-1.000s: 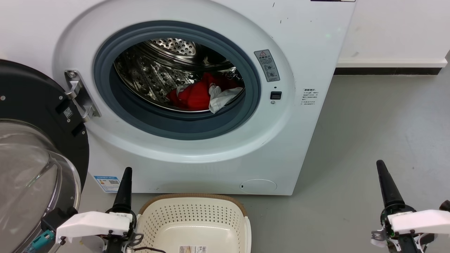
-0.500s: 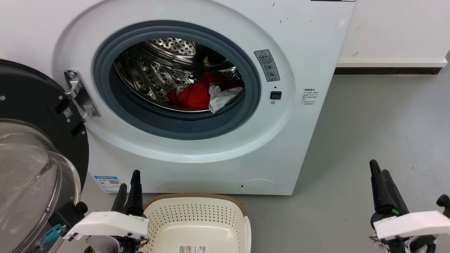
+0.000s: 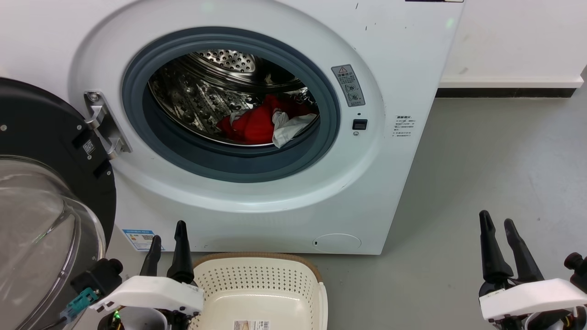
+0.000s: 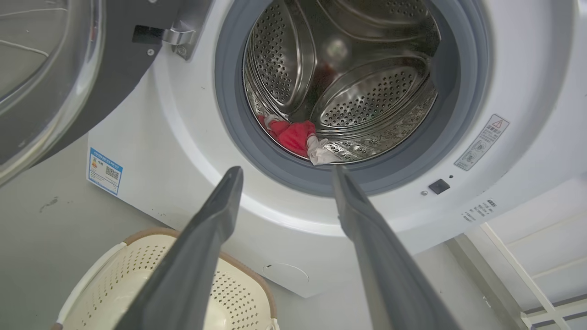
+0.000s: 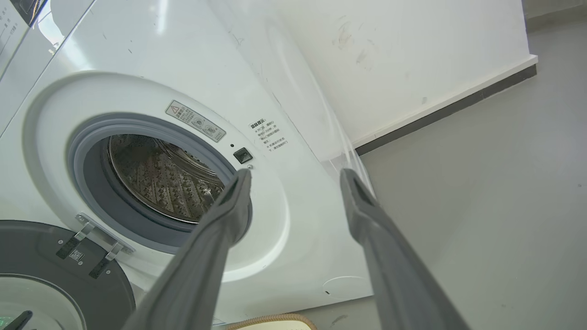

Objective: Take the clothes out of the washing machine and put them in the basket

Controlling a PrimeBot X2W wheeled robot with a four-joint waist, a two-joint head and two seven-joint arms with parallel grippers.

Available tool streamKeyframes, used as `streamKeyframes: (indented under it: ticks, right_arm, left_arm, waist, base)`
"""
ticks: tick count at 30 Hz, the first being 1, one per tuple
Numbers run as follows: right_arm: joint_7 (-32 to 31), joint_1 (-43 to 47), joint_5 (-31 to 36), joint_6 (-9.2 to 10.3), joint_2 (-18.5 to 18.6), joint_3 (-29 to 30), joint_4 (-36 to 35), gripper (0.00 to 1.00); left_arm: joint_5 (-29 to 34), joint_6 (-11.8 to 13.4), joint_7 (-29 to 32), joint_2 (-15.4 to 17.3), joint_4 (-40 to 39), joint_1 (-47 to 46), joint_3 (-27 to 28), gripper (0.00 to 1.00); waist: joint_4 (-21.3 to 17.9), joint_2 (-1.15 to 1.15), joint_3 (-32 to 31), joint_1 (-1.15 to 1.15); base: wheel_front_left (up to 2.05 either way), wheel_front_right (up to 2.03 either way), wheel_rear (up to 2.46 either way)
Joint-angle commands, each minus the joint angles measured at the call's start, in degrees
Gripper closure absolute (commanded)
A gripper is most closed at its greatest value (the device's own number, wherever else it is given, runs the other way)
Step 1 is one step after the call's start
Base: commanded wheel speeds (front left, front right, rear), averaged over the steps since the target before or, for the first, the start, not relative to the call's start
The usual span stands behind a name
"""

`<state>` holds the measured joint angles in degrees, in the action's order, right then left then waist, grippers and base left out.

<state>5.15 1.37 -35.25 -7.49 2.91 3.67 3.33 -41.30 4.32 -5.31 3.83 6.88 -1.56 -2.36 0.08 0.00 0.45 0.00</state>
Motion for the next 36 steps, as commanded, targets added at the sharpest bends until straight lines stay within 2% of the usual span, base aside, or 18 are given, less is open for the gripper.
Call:
streamKeyframes:
  ticks: [1, 10, 36]
  right_arm:
    - [0.8, 0.0, 2.5, 0.0, 0.0, 0.1, -1.4, 0.0]
    - [2.2, 0.8, 9.5, 0.0, 0.0, -0.4, -2.8, 0.0]
    - [5.9, 3.2, 24.8, 0.0, 0.0, -1.5, -5.5, 0.0]
  left_arm:
    - [2.1, 0.4, -0.7, 0.6, -1.2, 0.0, -0.4, 0.0]
    - [7.9, 1.2, -2.2, 0.7, -2.1, 0.6, -1.4, 0.0]
    - [22.4, 1.5, -5.8, 0.0, -2.8, 2.2, -2.0, 0.0]
  waist:
    - [0.0, 0.0, 0.0, 0.0]
    - [0.1, 0.0, 0.0, 0.0]
    - [0.3, 0.0, 0.1, 0.0]
  base:
    - [0.0, 0.0, 0.0]
    - [0.0, 0.0, 0.0]
    - [0.0, 0.0, 0.0]
